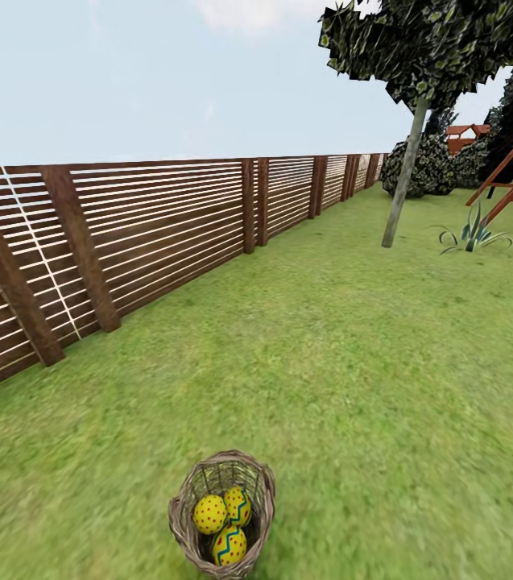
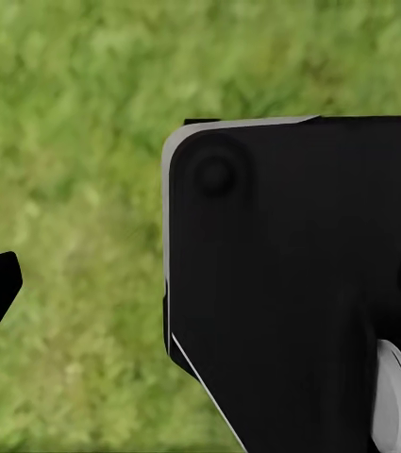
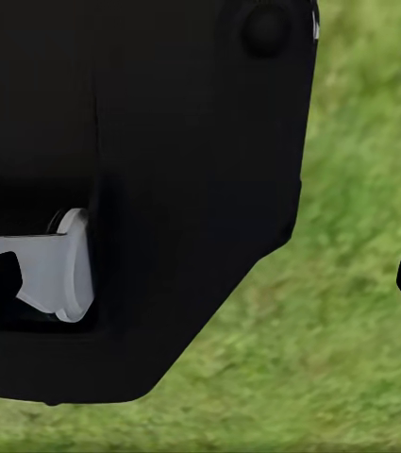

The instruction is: Take the three Easter eggs out of the wicker basket on the lawn in the garden, then place them on the lawn next to a single tree (choose any tree) so that all three eggs are next to the same tree and none are left in the basket.

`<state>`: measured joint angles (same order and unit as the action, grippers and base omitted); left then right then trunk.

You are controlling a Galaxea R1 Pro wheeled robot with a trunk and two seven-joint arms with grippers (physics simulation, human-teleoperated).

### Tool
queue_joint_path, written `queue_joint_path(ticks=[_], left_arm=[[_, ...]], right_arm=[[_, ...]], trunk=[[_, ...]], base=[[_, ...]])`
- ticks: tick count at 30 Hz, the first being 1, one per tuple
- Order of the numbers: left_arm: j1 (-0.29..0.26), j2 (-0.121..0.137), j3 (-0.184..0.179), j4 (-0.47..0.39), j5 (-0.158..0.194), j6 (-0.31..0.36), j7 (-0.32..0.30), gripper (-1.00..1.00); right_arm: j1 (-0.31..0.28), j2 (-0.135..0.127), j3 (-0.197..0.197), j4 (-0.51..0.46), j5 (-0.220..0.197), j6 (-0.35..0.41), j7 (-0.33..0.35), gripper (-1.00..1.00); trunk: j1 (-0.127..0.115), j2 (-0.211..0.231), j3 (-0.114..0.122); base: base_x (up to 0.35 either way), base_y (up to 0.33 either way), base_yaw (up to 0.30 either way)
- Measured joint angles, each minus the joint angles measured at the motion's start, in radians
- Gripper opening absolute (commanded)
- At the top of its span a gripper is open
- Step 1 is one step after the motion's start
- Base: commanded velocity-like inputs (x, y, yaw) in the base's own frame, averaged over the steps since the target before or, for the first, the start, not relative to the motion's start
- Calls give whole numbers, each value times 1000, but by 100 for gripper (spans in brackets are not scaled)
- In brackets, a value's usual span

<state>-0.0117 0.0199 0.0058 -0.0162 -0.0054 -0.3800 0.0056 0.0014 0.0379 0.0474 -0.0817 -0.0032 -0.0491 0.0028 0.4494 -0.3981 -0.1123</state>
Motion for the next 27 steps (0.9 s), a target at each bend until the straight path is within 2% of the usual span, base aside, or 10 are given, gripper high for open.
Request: queue_joint_path(ticks=[5,18,27], left_arm=[[0,0,0,0,0,0,0,100],[0,0,0,0,0,0,0,100],[0,0,0,0,1,1,-3,100]], right_arm=[[0,0,2,0,0,0,0,100],[0,1,4,0,0,0,0,100],[0,0,4,-1,0,0,0,100]], trunk=[[0,0,0],[0,0,0],[0,0,0]], base=[[0,5,88],[0,1,184],[0,0,45]])
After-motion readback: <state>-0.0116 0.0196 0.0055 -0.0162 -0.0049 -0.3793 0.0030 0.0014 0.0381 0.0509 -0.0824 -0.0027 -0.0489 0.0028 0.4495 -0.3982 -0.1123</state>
